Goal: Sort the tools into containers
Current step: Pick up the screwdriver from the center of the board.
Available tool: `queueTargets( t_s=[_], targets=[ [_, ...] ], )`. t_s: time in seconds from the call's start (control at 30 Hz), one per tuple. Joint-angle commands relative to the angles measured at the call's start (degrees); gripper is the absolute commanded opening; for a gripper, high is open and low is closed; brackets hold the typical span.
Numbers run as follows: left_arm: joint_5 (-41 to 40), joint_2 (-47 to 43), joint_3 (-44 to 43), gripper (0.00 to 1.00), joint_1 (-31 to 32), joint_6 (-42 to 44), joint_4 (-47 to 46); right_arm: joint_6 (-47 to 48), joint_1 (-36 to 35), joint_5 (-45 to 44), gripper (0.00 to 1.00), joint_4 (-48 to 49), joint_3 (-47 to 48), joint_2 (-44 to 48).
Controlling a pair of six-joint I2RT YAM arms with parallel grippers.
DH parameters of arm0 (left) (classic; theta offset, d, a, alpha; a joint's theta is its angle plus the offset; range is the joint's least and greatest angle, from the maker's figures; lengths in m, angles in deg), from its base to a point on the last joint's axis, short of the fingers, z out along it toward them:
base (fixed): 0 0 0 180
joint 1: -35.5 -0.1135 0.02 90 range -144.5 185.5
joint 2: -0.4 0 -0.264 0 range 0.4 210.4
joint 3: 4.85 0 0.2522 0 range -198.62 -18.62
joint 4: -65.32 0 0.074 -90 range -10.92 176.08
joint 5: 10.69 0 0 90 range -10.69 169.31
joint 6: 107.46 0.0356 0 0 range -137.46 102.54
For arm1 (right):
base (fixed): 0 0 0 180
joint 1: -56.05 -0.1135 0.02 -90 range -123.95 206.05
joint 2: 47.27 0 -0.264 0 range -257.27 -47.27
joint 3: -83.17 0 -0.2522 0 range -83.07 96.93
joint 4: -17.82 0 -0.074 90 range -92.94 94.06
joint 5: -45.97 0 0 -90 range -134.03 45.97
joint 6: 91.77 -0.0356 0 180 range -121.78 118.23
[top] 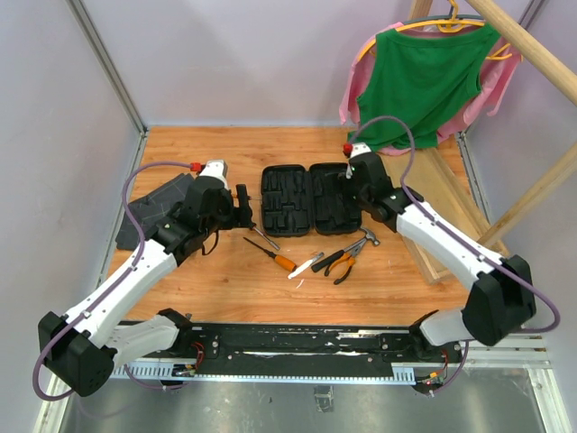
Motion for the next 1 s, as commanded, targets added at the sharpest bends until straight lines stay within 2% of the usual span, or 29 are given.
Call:
queueTargets(
  t_s=[0.0,0.2,0.57,0.97],
  targets=[
    [0.93,-0.55,-2.25,0.89,-0.42,2.17,0.39,-5.56,1.39,-7.27,0.97,-3.22,-5.99,6.75],
    [1.0,1.25,-2.51,0.89,-0.42,2.52,0.44,-9.51,2.09,-9.76,0.98,-3.6,-13.58,13.08],
    [0.63,2.25,3.6,0.88,-0.42,-6.88,-3.56,-11.85,2.24,-8.65,0.98,-4.16,-22.26,16.98],
    [1.54,-1.12,11.14,0.86,-0.42,-11.39,-6.74,-3.33,2.24,7.25,0.97,-2.82,-24.96,20.39]
  ],
)
